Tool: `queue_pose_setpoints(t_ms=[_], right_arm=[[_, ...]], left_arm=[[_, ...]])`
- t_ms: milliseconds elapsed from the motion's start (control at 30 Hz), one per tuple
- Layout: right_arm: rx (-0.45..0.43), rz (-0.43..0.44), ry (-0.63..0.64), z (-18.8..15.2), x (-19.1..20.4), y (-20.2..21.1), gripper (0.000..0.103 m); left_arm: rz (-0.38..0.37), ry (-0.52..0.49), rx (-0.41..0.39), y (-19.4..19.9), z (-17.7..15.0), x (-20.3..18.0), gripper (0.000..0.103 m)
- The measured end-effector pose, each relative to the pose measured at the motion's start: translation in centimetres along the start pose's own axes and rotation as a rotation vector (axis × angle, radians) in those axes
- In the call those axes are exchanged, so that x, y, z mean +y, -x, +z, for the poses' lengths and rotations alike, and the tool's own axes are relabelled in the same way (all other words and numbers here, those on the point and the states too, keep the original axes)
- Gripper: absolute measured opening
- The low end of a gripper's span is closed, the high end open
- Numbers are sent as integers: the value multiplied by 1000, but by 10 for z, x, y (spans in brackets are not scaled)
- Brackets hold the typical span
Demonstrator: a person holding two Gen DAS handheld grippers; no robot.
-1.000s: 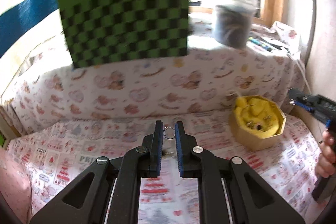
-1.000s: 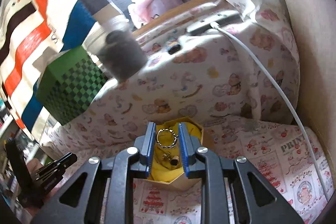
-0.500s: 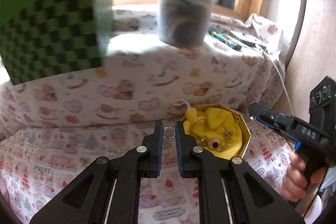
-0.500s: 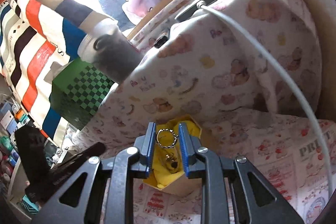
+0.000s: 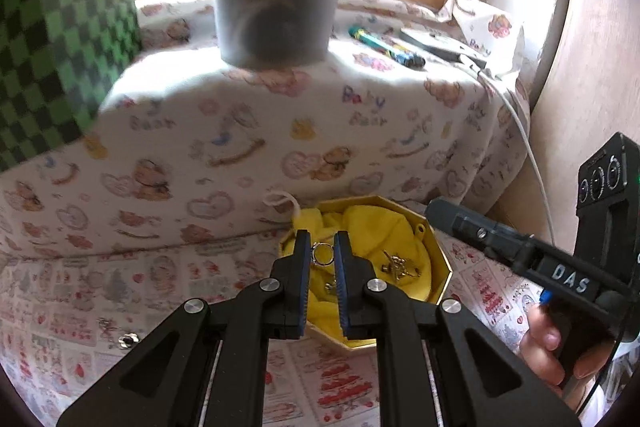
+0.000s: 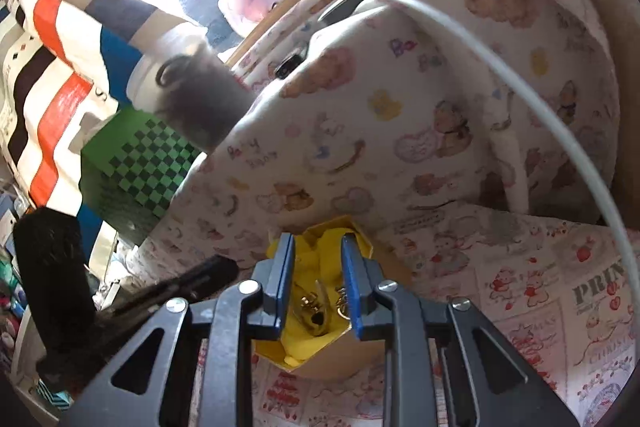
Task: Organize jewelry
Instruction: 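Carry both rings over the gold box and open both tools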
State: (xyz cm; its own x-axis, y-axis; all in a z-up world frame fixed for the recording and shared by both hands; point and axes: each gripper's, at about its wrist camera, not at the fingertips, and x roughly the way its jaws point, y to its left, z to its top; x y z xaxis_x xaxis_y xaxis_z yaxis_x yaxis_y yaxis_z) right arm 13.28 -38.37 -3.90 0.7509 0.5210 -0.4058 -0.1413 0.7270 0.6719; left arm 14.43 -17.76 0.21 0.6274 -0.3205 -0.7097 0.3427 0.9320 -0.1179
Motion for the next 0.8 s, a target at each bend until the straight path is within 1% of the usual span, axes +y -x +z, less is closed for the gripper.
queue_pose_setpoints(t_ms=[100,167,200,267,367,433,467,533,567,600,667,700,733,767,800], right_arm=[[-12,-26,-7,1,-2,2,24],[-22,-34,-13,2,-4,5,25],[-27,-39,-15,2,-5,6,25],[-40,-57,-15,2,-6,9,31],[-53,-57,-14,4,-5,12,32],[-58,-59,-12,4,-4,13,34],[-64,-68,-4,4,-1,14,36],[-72,-85,20,4,4,17,37],[-76,-94,33,4,8,17,39],[-81,-101,47,3,11,18,40],[-90,-109,73,2,19,21,45],[-95,-114,86,1,23,22,46],[-99,-119,94,1,26,23,50],[-107,-131,109,-1,31,25,54],[-110,-138,119,-2,35,26,56]], left_arm=[[-34,8,36,-13,-1,-2,11],[-37,2,46,-18,-1,-5,11],[-31,1,38,-19,-1,-6,12],[-37,9,22,-17,0,-5,17],[-51,24,-2,-7,1,1,21],[-57,12,-27,2,1,3,23],[-45,0,-42,8,2,3,26],[-5,-31,-79,23,2,2,36],[13,-43,-103,31,2,1,44],[25,-50,-125,39,2,1,48],[45,-62,-174,59,2,3,50],[67,-73,-200,69,2,4,55],[96,-91,-227,79,1,6,58],[124,-112,-260,89,-1,7,64],[140,-115,-280,97,-1,9,67]])
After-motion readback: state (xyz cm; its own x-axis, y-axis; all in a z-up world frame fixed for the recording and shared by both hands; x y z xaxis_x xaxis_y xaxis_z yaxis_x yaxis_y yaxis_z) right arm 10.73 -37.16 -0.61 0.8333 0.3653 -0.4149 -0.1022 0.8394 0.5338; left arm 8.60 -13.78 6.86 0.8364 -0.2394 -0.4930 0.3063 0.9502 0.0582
